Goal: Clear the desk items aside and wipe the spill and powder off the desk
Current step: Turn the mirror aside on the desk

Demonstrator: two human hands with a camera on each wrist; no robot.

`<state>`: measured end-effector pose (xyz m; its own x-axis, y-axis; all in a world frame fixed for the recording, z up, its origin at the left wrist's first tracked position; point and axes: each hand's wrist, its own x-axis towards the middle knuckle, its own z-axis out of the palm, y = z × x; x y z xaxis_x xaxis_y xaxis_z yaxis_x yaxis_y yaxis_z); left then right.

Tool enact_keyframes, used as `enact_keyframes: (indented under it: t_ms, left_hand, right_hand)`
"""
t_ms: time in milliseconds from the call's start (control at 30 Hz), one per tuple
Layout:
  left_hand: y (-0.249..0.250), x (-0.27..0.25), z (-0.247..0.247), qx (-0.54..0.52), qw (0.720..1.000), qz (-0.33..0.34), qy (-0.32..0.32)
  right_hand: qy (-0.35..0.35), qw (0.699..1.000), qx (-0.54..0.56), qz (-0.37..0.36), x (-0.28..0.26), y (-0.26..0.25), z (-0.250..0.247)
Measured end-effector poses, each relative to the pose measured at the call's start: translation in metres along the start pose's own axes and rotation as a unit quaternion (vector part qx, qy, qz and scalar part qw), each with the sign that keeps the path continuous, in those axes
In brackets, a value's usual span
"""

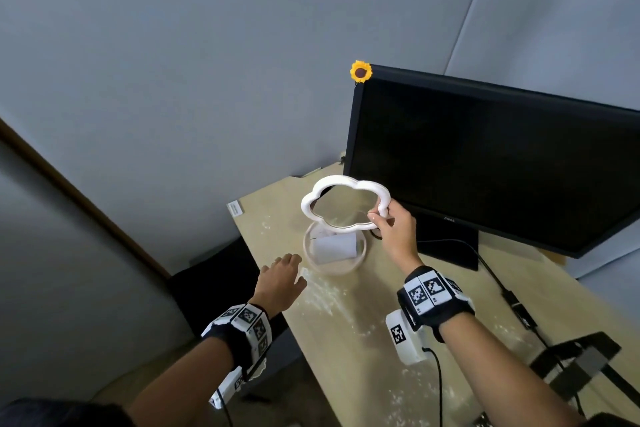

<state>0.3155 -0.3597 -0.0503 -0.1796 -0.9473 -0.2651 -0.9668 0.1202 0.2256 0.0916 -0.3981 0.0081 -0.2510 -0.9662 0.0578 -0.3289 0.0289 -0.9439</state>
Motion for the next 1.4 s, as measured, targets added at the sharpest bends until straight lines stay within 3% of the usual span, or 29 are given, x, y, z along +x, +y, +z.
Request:
enact_keyframes:
  t_ms: [300,500,733,1000,1400]
  left_hand:
    - [-0.021,0.025,-0.006,-0.032,0.999,0.019,-0.025]
    - [-0.035,0.039,-0.004,-0.125,0.991,0.019,-0.034]
    - [-0.047,0.062,-0.006,-0.241,0.971,0.009,0.003]
    - [-0.075,0.055,-0.002,-0.098,0.993,0.034,-0.059]
    - [-0.101,0.058,-0.009,0.02,0.998,0.039,-0.045]
  right_hand:
    - [0.029,0.997,0.067,0.03,-0.008,-0.015,0.018]
    - [0.027,0.997,0.068,-0.003,-0.001,-0.038,0.028]
    - [0.02,0.997,0.071,-0.012,0.017,-0.059,0.043]
    - [0.04,0.998,0.046,-0.019,0.064,-0.061,0.095]
    - [0.066,0.997,0.025,-0.016,0.118,-0.046,0.146]
